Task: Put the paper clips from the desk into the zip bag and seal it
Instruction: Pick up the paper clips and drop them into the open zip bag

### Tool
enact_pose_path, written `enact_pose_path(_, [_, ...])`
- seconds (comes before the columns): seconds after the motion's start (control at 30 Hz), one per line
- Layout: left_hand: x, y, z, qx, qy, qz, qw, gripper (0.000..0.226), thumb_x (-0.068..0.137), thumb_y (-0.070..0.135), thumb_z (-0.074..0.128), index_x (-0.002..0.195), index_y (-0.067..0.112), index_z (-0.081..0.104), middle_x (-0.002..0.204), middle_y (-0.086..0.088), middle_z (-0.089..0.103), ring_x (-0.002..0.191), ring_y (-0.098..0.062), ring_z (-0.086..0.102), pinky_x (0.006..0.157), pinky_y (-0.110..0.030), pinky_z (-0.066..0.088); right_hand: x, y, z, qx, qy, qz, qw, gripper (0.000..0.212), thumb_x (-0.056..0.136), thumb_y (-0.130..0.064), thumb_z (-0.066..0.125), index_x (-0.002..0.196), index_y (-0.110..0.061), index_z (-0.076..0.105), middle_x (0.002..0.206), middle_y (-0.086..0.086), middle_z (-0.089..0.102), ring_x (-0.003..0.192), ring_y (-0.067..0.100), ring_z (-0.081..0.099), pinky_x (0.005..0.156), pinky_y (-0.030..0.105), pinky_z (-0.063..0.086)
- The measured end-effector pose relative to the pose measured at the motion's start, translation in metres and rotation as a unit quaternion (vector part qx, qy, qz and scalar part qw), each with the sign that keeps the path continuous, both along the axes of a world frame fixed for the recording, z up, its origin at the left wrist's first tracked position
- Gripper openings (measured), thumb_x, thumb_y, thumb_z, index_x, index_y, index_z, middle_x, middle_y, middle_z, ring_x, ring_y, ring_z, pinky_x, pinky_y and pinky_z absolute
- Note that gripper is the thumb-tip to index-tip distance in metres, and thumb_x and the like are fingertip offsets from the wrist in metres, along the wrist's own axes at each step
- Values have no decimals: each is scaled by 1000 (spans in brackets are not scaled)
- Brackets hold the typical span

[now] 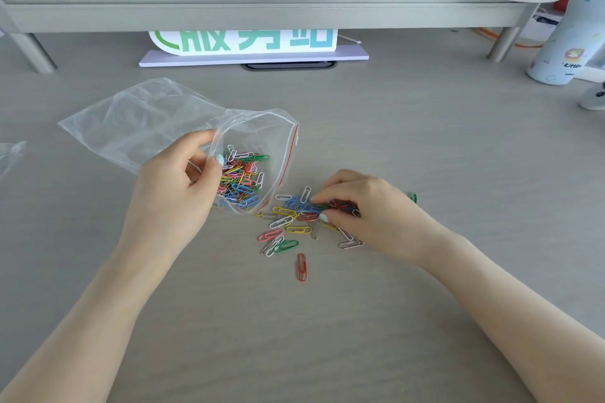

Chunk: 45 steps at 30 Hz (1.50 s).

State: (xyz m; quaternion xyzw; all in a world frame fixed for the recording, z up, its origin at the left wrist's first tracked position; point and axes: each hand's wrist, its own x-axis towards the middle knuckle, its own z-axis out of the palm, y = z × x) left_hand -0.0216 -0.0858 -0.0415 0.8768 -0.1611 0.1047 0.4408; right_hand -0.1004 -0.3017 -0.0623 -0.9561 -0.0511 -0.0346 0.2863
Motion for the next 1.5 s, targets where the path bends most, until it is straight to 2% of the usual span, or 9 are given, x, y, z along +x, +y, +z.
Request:
enact_pose_path(0.07, [0, 0, 1, -1, -2, 0, 1000, 30, 88, 11, 51, 112, 25, 61, 71, 7, 60, 55, 0, 50, 51, -5, 35, -1, 1, 1, -12, -24, -42, 999, 25, 82, -37, 63, 106, -29, 65, 104, -9, 56, 91, 12, 53, 77, 29, 42])
enact_pose_path(0.13, [0, 0, 2, -3, -3, 3, 1000, 30, 88, 11, 51, 113, 25, 61, 71, 7, 59, 54, 1, 49, 51, -5, 34, -2, 1, 3, -58, -34, -94, 993, 44, 74, -54, 64, 112, -32, 62, 109, -13, 53, 99, 9, 48, 83, 25, 35])
enact_pose_path(0.23, [-1, 0, 3, -4, -6, 2, 1000, 29, 88, 10, 51, 110, 26, 61, 71, 7, 59, 54, 0, 49, 51, -5, 34, -2, 3, 4, -100, 1, -108, 989, 55, 68, -62, 63, 115, -34, 59, 113, -14, 51, 105, 10, 45, 87, 25, 30])
enact_pose_path(0.4, [-2, 1, 3, -5, -6, -2, 1000, 31, 88, 10, 52, 111, 26, 61, 70, 6, 59, 53, -1, 49, 50, -6, 34, 0, 7, -2, -50, 1, -88, 995, 31, 78, -46, 65, 105, -31, 66, 100, -8, 53, 95, 18, 49, 81, 33, 41])
enact_pose_path(0.53, [-2, 0, 3, -1, -9, 2, 1000, 30, 87, 10, 52, 111, 26, 61, 71, 6, 59, 54, 0, 49, 50, -5, 33, 1, 8, -1, -1, 8, -77, 997, 14, 83, -31, 63, 94, -28, 71, 89, -6, 53, 79, 12, 49, 67, 29, 38])
enact_pose_path(0.67, [-2, 0, 2, 0, -10, -1, 1000, 29, 87, 10, 52, 110, 25, 62, 71, 5, 60, 54, 0, 49, 50, -6, 34, 3, 8, -1, 27, 4, -70, 997, 14, 83, -21, 63, 92, -28, 72, 82, -7, 53, 68, 6, 47, 62, 28, 36])
enact_pose_path(0.87, [-2, -1, 2, 2, -9, -2, 1000, 28, 88, 11, 52, 109, 24, 62, 71, 6, 59, 54, 0, 49, 50, -6, 34, 4, 6, 1, 57, 18, -62, 996, 8, 81, -16, 66, 86, -20, 71, 79, -1, 59, 67, 8, 51, 60, 18, 37])
enact_pose_path(1.13, [-2, 0, 2, -3, -3, -2, 1000, 29, 88, 9, 51, 109, 26, 61, 71, 5, 60, 55, 0, 49, 50, -5, 34, 4, 2, 0, 126, 41, -92, 987, 4, 77, -17, 71, 76, -19, 69, 63, -10, 59, 54, -2, 51, 53, 10, 38])
enact_pose_path(1.5, [-2, 1, 4, -6, -8, -6, 1000, 29, 88, 9, 51, 111, 25, 61, 71, 6, 59, 53, -1, 49, 50, -6, 34, 3, -3, 3, 190, 41, -126, 973, 9, 77, -18, 72, 70, -22, 69, 55, -9, 61, 49, 0, 49, 49, 11, 37])
